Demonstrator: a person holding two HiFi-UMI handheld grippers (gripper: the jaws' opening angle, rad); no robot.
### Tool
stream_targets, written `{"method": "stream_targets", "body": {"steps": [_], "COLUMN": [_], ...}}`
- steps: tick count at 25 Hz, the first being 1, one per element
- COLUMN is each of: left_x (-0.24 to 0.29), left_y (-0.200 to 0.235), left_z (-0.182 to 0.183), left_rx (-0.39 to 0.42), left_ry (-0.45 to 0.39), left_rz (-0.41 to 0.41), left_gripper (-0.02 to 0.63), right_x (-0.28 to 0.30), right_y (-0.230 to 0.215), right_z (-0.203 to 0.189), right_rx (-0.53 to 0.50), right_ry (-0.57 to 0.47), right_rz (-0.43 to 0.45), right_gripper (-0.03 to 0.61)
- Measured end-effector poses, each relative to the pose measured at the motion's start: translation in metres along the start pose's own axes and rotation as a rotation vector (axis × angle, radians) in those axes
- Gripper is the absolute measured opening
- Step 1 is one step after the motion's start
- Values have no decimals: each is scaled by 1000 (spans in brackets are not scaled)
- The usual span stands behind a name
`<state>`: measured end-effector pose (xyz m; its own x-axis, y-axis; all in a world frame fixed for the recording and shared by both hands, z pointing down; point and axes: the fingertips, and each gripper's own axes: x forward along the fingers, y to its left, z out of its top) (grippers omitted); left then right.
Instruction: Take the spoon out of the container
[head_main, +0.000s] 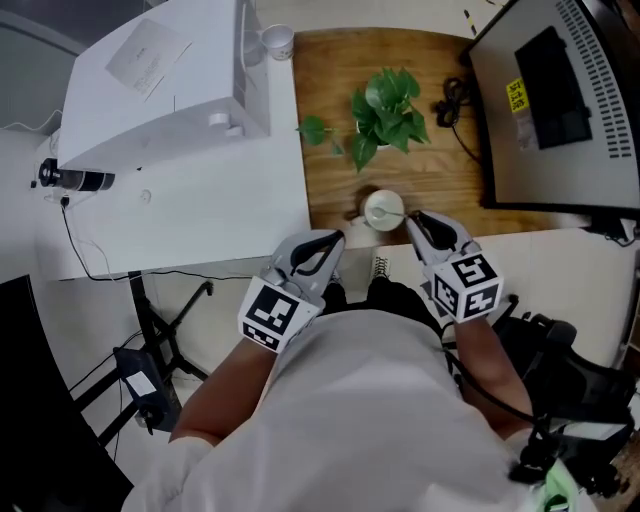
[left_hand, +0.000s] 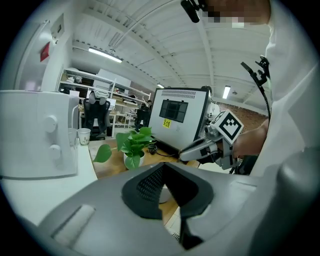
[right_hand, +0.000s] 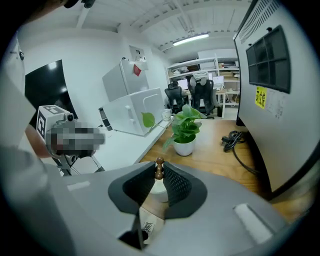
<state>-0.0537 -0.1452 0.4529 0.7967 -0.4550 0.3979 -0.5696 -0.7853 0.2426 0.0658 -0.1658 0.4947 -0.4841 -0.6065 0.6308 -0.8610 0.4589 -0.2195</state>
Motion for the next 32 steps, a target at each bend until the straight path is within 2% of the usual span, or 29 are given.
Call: {"method": "stream_targets", "body": {"steps": [5, 11, 18, 24, 32], "left_x": [-14, -28, -38, -43, -39], "left_y": [-4, -10, -26, -46, -108], "left_z": [5, 7, 4, 1, -7], "left_rx": [41, 34, 28, 12, -32], "left_ry": [-25, -57, -82, -102, -134], "left_rz": [-37, -59, -31, 36, 108], "left_gripper": [5, 5, 5, 5, 5], "right_x": [-17, -36, -58, -80, -138], "right_y": [12, 29, 45, 46, 50], "right_z": [8, 11, 16, 13, -13], "right_rx": [-12, 8, -27, -64, -118], "right_ry": [-51, -114, -161, -179, -216], "right_rz": [-61, -87, -56, -7, 75], "right_gripper": [56, 55, 55, 55, 55]}}
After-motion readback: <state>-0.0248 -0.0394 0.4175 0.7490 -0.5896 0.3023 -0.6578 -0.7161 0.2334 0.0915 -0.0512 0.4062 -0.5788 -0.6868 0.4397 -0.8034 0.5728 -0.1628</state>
